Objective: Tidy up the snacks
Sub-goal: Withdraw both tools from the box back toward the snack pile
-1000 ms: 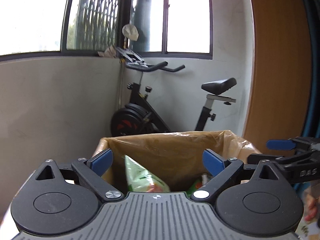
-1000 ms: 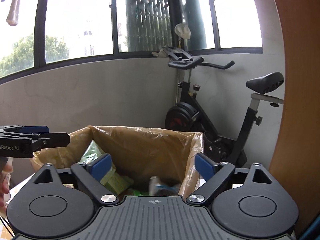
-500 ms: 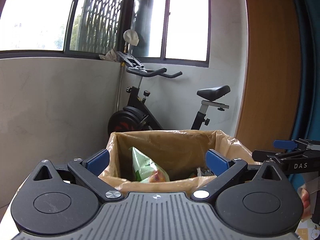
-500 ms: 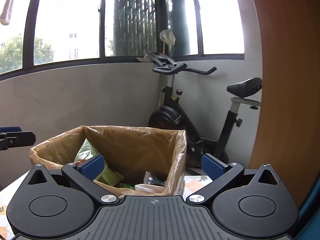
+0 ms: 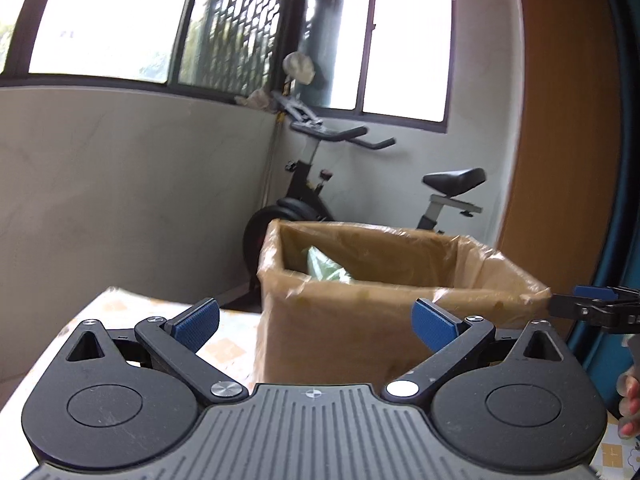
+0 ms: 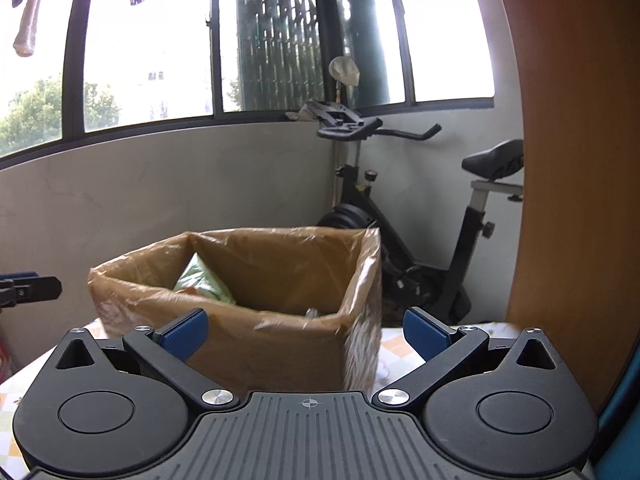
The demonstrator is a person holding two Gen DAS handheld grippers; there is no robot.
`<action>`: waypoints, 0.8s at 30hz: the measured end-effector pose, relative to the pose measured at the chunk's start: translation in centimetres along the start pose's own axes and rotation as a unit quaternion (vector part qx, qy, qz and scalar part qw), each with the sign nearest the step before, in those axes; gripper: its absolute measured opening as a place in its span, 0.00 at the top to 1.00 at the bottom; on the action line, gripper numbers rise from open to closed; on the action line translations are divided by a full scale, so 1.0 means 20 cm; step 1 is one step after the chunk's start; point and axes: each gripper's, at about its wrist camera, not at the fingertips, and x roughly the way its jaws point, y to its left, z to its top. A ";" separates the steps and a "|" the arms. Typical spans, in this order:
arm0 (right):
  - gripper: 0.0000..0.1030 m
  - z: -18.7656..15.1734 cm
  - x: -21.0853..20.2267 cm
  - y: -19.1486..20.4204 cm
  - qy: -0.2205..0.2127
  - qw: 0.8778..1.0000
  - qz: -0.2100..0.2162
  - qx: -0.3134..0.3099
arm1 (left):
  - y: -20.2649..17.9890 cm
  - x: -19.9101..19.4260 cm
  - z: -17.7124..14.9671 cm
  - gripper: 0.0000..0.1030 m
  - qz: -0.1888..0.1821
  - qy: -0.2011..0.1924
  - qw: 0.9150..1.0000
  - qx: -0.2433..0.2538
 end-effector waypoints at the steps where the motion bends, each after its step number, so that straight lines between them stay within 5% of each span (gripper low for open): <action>1: 0.00 -0.02 0.00 0.00 0.004 1.000 0.002 0.001 | 0.01 0.00 -0.02 0.00 0.003 0.009 1.000 -0.002; 22: 0.01 -0.60 0.10 -0.05 0.139 0.990 -0.024 0.022 | 0.19 0.04 -0.39 0.00 0.061 0.078 0.995 -0.024; 24: 0.10 -0.64 0.12 -0.05 0.155 0.987 -0.024 0.031 | 0.20 0.04 -0.43 0.00 0.064 0.086 0.994 -0.031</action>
